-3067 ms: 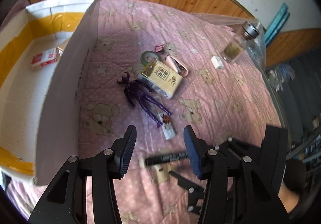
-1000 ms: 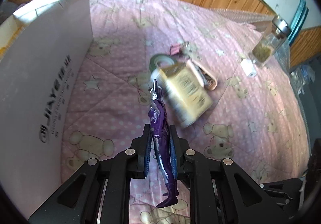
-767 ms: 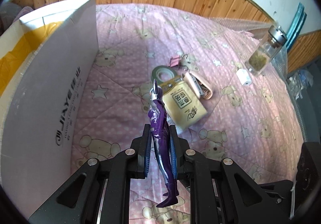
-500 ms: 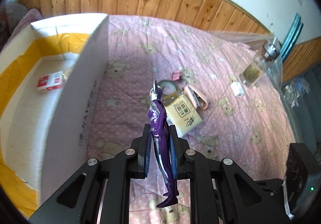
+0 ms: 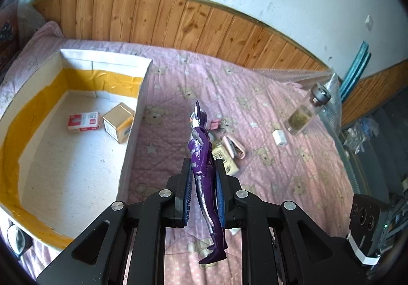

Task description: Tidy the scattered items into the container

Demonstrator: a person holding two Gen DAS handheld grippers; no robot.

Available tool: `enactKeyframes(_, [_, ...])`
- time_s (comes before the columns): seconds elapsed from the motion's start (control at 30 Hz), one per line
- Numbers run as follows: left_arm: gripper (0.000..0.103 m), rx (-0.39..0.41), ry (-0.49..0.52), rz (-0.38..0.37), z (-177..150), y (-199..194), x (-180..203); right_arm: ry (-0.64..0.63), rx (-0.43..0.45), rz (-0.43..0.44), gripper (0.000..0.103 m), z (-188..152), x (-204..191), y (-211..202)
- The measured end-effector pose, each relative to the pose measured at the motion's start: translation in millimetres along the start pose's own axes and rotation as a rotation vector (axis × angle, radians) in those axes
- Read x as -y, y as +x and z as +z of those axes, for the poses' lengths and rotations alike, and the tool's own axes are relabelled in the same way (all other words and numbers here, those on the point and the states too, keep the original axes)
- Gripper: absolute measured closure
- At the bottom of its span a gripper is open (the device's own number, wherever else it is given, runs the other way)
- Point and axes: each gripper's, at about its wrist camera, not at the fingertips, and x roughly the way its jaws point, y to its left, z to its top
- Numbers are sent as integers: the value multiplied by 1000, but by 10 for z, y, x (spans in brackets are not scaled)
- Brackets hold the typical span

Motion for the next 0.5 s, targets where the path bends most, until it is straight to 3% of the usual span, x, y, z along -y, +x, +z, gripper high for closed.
enactKeyframes(0.5, [87,63,-31,-6,56,-435,-241,55,62,100,89,87,-524,-169])
